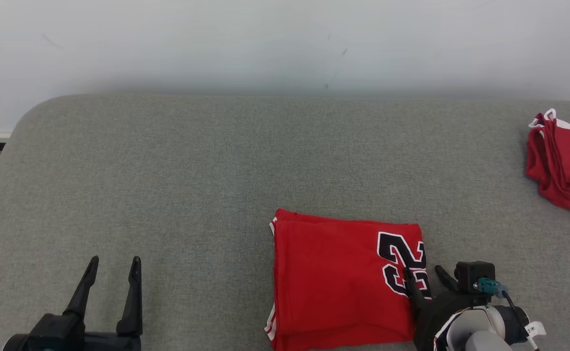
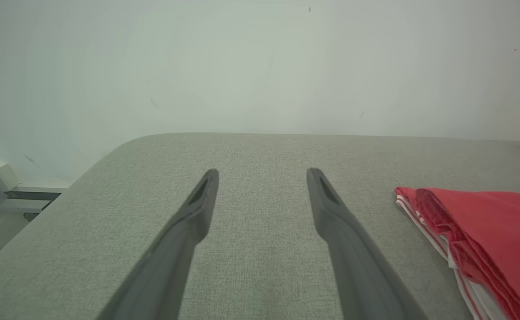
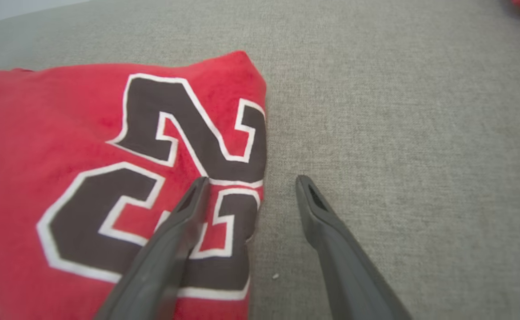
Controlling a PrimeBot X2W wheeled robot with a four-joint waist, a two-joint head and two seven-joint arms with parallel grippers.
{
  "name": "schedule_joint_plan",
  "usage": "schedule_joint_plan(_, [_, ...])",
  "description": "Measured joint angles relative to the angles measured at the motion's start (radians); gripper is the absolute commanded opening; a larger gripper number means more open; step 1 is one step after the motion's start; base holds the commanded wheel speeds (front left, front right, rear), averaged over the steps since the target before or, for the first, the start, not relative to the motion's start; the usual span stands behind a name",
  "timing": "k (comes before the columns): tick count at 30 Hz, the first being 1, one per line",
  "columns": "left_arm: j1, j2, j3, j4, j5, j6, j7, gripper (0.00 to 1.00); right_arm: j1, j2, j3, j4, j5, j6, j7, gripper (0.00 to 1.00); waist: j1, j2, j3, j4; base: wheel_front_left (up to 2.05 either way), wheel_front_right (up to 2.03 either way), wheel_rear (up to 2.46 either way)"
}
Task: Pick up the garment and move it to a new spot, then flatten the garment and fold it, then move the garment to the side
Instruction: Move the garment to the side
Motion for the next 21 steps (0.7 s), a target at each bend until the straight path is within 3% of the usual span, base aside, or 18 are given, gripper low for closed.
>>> schedule_joint_plan(3, [-0.012,0.0,-0.004,0.004,-0.002,0.0,0.0,1.0,-0.025,0.003,0.015,0.048,0.007,0.0,-0.01,1.0,-0.0001,0.0,0.007,0.007,0.0,0.0,0.0])
schedule_joint_plan(4, [-0.013,0.0,-0.005,0.006,-0.003,0.0,0.0,1.0,-0.031,0.003,0.026,0.06,0.015,-0.001,-0.01,0.87,-0.0001,0.0,0.008,0.01,0.0,0.0,0.0])
schedule_joint_plan(6, [-0.015,0.0,-0.004,0.008,-0.003,0.0,0.0,1.0,-0.041,0.004,0.051,0.08,0.041,-0.003,-0.008,0.42,-0.0001,0.0,0.009,0.013,0.0,0.0,0.0])
schedule_joint_plan(7, [-0.016,0.0,-0.003,0.009,-0.004,0.0,0.0,1.0,-0.045,0.004,0.065,0.087,0.055,-0.003,-0.008,0.0,-0.0001,0.0,0.008,0.014,0.0,0.0,0.0])
schedule_joint_plan(14, [-0.013,-0.008,0.013,0.007,-0.004,0.0,0.0,1.0,-0.086,0.005,0.118,0.114,0.098,-0.003,-0.02,0.0,-0.0001,0.0,0.004,0.001,0.0,0.0,0.0])
schedule_joint_plan(21, [-0.013,-0.009,0.015,-0.006,-0.004,0.0,0.0,1.0,-0.186,-0.045,0.163,0.098,0.093,-0.003,-0.028,0.0,-0.0001,0.0,0.025,-0.019,0.0,0.0,0.0])
